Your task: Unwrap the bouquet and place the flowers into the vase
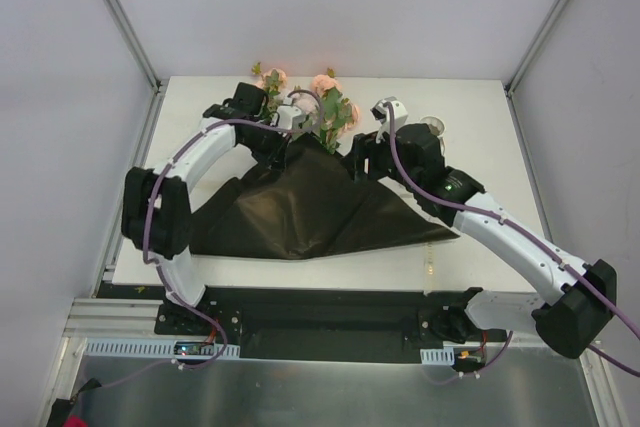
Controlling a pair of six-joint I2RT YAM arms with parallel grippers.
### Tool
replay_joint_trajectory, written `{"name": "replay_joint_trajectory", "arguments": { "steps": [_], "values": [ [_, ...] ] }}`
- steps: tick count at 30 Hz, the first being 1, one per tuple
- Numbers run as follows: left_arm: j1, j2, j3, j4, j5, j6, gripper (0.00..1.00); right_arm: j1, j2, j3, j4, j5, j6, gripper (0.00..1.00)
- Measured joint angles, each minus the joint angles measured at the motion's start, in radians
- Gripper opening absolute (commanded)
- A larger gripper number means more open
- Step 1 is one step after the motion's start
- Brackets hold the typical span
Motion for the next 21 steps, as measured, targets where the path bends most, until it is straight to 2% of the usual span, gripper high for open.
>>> {"name": "replay_joint_trajectory", "arguments": {
  "steps": [5,10,17,21],
  "values": [
    [-0.026,-0.206,-0.066,0.0,0.001,-0.008,0.07,0.0,-0.007,0.01,-0.022,0.002,-0.007,0.67],
    [-0.105,-0.402,-0.132,-0.04,0.015,-0.007,0.13,0.0,-0.027,0.06,-0.072,0.024,-0.036,0.67],
    [-0.176,-0.652,-0.186,-0.214,0.117,0.02,0.18,-0.001,-0.064,0.159,-0.125,0.055,-0.073,0.68],
    [-0.177,-0.764,-0.235,-0.323,0.159,0.051,0.28,-0.002,-0.066,0.179,-0.145,0.057,-0.077,0.67]
  ]
}}
